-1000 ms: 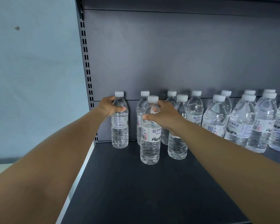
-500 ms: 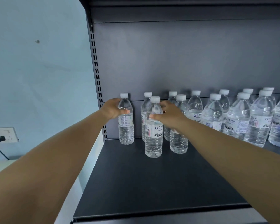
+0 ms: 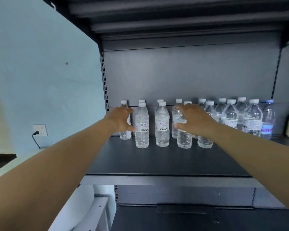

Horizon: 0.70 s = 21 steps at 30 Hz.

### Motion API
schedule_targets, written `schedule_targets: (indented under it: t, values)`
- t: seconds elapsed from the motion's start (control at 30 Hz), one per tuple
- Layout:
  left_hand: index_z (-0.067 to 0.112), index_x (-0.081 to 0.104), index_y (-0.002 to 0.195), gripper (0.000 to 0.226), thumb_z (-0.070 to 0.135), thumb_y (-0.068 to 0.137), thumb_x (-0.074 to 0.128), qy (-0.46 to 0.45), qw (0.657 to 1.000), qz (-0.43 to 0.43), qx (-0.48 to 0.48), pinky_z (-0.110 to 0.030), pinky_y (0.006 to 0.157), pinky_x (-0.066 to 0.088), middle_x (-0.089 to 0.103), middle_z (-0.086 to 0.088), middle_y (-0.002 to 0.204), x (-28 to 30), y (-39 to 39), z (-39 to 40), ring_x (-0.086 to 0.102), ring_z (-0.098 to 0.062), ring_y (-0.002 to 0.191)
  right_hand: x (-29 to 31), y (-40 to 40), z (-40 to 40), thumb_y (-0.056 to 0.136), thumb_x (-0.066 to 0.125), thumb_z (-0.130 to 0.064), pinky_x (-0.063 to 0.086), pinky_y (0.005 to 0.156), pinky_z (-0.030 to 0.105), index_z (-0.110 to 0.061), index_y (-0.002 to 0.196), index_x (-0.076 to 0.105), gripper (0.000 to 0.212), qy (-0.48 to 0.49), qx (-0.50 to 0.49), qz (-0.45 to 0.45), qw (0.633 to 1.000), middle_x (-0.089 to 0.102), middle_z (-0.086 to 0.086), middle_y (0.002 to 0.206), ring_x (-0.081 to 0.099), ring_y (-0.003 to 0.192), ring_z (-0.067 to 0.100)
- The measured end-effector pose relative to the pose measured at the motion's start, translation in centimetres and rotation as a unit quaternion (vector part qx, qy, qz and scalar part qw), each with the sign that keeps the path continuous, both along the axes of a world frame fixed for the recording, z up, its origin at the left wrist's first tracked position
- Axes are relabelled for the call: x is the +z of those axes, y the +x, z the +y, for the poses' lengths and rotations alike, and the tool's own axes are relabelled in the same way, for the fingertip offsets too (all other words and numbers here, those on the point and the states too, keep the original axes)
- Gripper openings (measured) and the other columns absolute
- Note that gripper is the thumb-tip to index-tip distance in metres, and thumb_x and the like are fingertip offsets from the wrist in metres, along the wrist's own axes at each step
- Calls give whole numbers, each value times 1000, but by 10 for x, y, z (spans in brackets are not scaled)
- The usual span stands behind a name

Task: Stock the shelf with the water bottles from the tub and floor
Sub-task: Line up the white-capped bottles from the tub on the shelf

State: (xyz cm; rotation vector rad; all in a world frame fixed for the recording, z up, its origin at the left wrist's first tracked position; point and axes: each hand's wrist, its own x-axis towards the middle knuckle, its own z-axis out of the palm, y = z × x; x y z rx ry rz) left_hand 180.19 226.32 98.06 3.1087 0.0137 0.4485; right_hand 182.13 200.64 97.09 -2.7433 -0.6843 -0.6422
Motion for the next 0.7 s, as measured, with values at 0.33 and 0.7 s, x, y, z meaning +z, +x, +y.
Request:
schedule_targets:
  t: [0.33, 0.7]
  values:
    - [21, 25, 146, 83, 53, 79, 63, 26, 999, 27, 10, -44, 109, 35, 30, -5, 149, -74, -101, -118, 28, -26, 138, -47, -92, -124, 85, 58, -49, 30, 110, 43, -19, 145, 23, 76, -94, -54, 30, 994, 25, 7, 151, 17, 142, 26]
    - [17, 38, 136, 71, 49, 79, 65, -40, 995, 86, -43, -41, 96, 40, 44, -8, 132, -263, -155, -174, 41, -28, 123, -231, -159, -185, 85, 61, -45, 30, 110, 43, -21, 144, 26, 72, -29, -67, 147, 986, 32, 4, 147, 26, 137, 24]
